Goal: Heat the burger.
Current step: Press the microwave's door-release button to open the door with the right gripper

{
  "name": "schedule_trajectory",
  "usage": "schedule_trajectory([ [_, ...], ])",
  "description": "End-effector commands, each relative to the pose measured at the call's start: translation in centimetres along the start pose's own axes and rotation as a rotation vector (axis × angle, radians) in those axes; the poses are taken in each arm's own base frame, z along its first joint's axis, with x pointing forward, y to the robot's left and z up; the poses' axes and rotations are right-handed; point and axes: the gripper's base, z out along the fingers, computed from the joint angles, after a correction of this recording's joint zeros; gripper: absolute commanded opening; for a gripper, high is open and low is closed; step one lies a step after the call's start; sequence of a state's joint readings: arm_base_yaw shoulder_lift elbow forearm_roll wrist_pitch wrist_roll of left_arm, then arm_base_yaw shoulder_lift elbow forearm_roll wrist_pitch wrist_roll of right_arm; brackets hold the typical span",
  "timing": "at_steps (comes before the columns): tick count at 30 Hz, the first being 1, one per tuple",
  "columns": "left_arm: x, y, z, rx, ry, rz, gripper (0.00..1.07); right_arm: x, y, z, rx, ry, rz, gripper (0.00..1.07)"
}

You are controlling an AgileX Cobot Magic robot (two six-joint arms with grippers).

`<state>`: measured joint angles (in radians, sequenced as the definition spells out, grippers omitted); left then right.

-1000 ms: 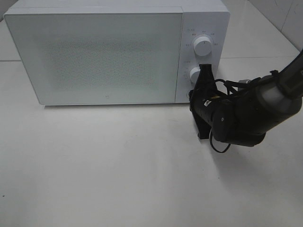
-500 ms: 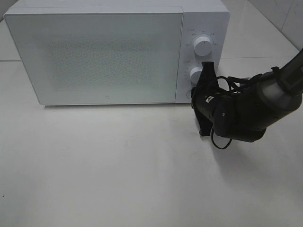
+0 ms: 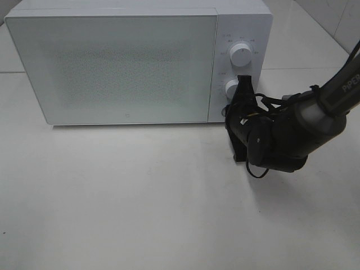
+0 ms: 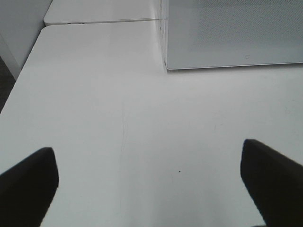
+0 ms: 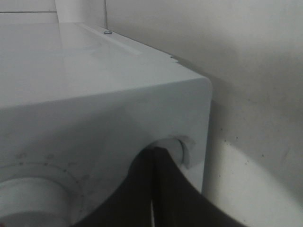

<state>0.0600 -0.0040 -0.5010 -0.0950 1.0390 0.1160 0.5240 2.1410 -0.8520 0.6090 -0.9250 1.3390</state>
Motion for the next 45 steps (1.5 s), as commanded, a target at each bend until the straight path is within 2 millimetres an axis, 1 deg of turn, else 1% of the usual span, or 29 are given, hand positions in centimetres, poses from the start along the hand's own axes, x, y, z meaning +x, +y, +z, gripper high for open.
schedule_trajectory([
  [1,0.1,0.0,-0.3,0.0,-0.029,-0.004,1.0,0.0,2.9,0.8,-0.192,-0.032,0.019,0.0],
  [3,0.1,0.0,-0.3,0.0,-0.029,-0.004,1.0,0.2,3.6,1.8,-0.25,-0.05,0.011,0.0],
  [4,0.1,0.0,-0.3,0.0,-0.029,-0.004,1.0,0.2,3.6,1.8,-0.25,-0.05,0.011,0.0],
  [6,0.1,0.0,-0.3,0.0,-0.029,-0.004,1.0,0.3,4.2,2.4,-0.285,-0.055,0.002,0.0],
  [7,0.1,0.0,-0.3,0.0,-0.029,-0.004,1.0,0.3,4.2,2.4,-0.285,-0.055,0.002,0.0],
  [8,0.1,0.0,-0.3,0.0,-0.029,-0.004,1.0,0.1,4.7,2.8,-0.301,-0.058,-0.009,0.0],
  [11,0.1,0.0,-0.3,0.0,-0.029,-0.004,1.0,0.2,5.1,2.8,-0.329,-0.065,-0.04,0.0],
  [18,0.1,0.0,-0.3,0.0,-0.029,-0.004,1.0,0.2,5.0,2.8,-0.321,-0.06,-0.044,0.0],
  [23,0.1,0.0,-0.3,0.0,-0.029,-0.004,1.0,0.2,4.4,2.6,-0.287,-0.051,-0.032,0.0],
  [25,0.1,0.0,-0.3,0.0,-0.029,-0.004,1.0,0.7,4.1,2.2,-0.267,-0.035,-0.038,0.0],
  [29,0.1,0.0,-0.3,0.0,-0.029,-0.004,1.0,0.7,3.9,1.8,-0.247,-0.027,-0.041,0.0],
  [34,0.1,0.0,-0.3,0.0,-0.029,-0.004,1.0,0.9,3.7,0.8,-0.194,-0.008,-0.03,0.0],
  [36,0.1,0.0,-0.3,0.0,-0.029,-0.004,1.0,0.9,3.5,0.4,-0.162,-0.003,-0.023,0.0],
  [39,0.1,0.0,-0.3,0.0,-0.029,-0.004,1.0,1.3,3.2,-0.1,-0.12,0.021,-0.016,0.0],
  [41,0.1,0.0,-0.3,0.0,-0.029,-0.004,1.0,1.7,2.8,-1.0,-0.083,0.037,-0.018,0.0],
  [42,0.1,0.0,-0.3,0.0,-0.029,-0.004,1.0,1.7,2.8,-1.0,-0.083,0.037,-0.018,0.0],
  [43,0.1,0.0,-0.3,0.0,-0.029,-0.004,1.0,1.6,2.4,-1.3,-0.036,0.045,-0.027,0.0],
  [44,0.1,0.0,-0.3,0.0,-0.029,-0.004,1.0,1.6,2.4,-1.3,-0.036,0.045,-0.027,0.0],
  [45,0.1,0.0,-0.3,0.0,-0.029,-0.004,1.0,1.6,2.0,-1.8,0.011,0.061,-0.036,0.0],
])
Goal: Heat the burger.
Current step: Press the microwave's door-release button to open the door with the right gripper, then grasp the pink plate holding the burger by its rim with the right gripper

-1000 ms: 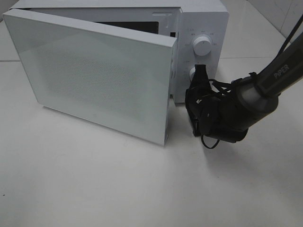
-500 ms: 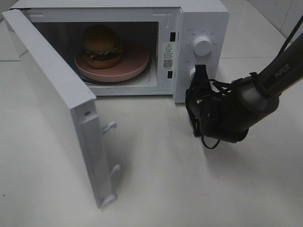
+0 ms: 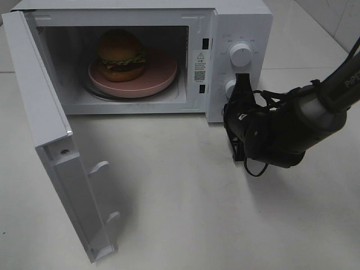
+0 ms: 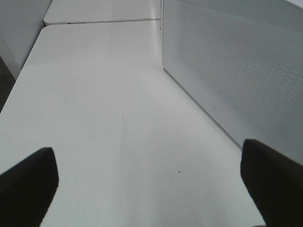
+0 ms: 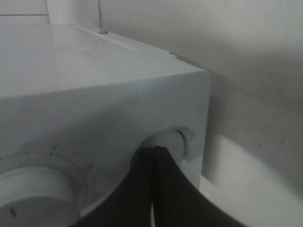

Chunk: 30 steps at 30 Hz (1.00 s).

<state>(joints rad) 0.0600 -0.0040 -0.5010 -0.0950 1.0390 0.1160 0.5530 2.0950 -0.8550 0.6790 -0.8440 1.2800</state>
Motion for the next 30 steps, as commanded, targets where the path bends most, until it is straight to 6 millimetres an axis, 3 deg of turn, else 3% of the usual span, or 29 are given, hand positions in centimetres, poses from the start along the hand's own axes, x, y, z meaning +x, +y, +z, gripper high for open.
schedule_trajectory([
  [1,0.1,0.0,-0.3,0.0,-0.029,-0.004,1.0,0.8,1.1,-1.3,-0.025,0.051,-0.047,0.0],
  [9,0.1,0.0,-0.3,0.0,-0.029,-0.004,1.0,-0.1,0.1,-3.1,0.067,0.063,-0.105,0.0],
  [18,0.1,0.0,-0.3,0.0,-0.029,-0.004,1.0,-1.0,0.9,-6.3,0.107,0.117,-0.23,0.0],
  [21,0.1,0.0,-0.3,0.0,-0.029,-0.004,1.0,-1.1,1.7,-7.7,0.114,0.159,-0.324,0.0],
  [23,0.1,0.0,-0.3,0.0,-0.029,-0.004,1.0,-0.8,2.7,-9.2,0.137,0.254,-0.487,0.0],
  [26,0.1,0.0,-0.3,0.0,-0.029,-0.004,1.0,-0.7,3.0,-9.6,0.133,0.273,-0.53,0.0],
  [28,0.1,0.0,-0.3,0.0,-0.029,-0.004,1.0,-0.6,3.7,-11.1,0.139,0.359,-0.69,0.0],
  [30,0.1,0.0,-0.3,0.0,-0.029,-0.004,1.0,-0.6,3.8,-11.4,0.144,0.381,-0.723,0.0],
])
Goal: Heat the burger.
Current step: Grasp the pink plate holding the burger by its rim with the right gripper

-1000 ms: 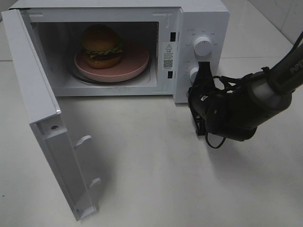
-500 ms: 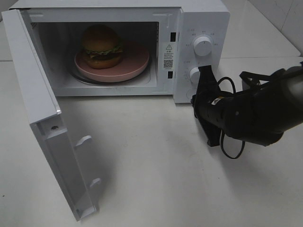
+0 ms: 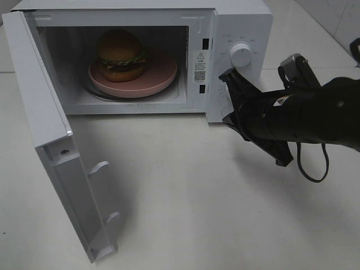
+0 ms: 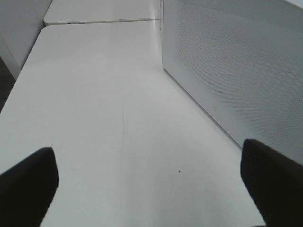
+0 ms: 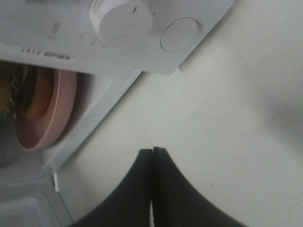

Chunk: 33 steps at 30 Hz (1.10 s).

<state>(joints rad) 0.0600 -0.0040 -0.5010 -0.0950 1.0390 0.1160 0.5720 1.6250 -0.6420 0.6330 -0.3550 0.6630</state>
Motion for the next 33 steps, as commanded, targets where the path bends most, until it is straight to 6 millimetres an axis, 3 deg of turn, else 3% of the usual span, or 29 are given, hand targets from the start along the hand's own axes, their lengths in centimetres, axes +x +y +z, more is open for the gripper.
schedule_trajectory([
  [1,0.1,0.0,-0.3,0.0,-0.029,-0.004,1.0,0.3,0.6,-1.8,0.003,0.097,-0.221,0.0],
  [4,0.1,0.0,-0.3,0.0,-0.029,-0.004,1.0,0.4,0.7,-2.1,0.003,0.113,-0.258,0.0],
  [6,0.1,0.0,-0.3,0.0,-0.029,-0.004,1.0,0.9,0.8,-3.4,0.006,0.203,-0.391,0.0],
  [12,0.1,0.0,-0.3,0.0,-0.029,-0.004,1.0,1.5,1.1,-4.3,0.014,0.325,-0.573,0.0],
  [14,0.1,0.0,-0.3,0.0,-0.029,-0.004,1.0,1.7,1.7,-4.9,0.023,0.417,-0.729,0.01],
  [25,0.1,0.0,-0.3,0.0,-0.029,-0.004,1.0,0.4,3.2,-6.4,0.122,0.564,-1.178,0.02],
  [30,0.1,0.0,-0.3,0.0,-0.029,-0.004,1.0,-0.2,4.5,-7.4,0.069,0.674,-1.51,0.04],
  [31,0.1,0.0,-0.3,0.0,-0.029,-0.004,1.0,-0.2,4.5,-7.4,0.069,0.674,-1.51,0.04],
  [33,0.1,0.0,-0.3,0.0,-0.029,-0.004,1.0,-0.4,4.9,-7.7,0.013,0.718,-1.698,0.05],
])
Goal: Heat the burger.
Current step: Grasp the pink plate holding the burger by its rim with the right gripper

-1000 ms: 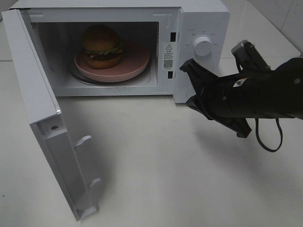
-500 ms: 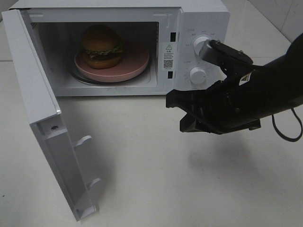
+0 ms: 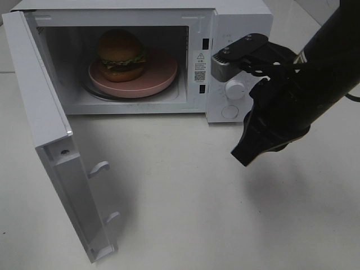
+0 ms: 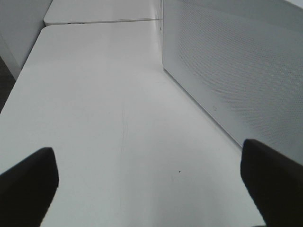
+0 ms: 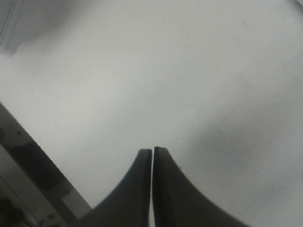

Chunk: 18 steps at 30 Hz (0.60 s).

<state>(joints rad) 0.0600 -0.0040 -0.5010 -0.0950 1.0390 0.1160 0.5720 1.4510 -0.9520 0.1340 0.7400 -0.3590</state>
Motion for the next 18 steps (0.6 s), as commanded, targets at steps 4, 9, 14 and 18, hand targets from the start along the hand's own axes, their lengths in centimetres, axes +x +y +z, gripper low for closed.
schedule_trajectory([
  [4,0.14,-0.05,-0.25,0.0,-0.029,-0.004,1.0,-0.19,-0.05,-0.97,-0.006,0.029,-0.377,0.05],
  [9,0.14,-0.05,-0.25,0.0,-0.029,-0.004,1.0,-0.03,-0.07,-1.04,-0.015,0.048,-0.662,0.06],
  [14,0.14,-0.05,-0.25,0.0,-0.029,-0.004,1.0,0.06,-0.04,-1.05,-0.028,0.055,-0.926,0.06],
  [18,0.14,-0.05,-0.25,0.0,-0.029,-0.004,1.0,0.11,-0.21,-1.05,-0.019,0.068,-1.071,0.08],
])
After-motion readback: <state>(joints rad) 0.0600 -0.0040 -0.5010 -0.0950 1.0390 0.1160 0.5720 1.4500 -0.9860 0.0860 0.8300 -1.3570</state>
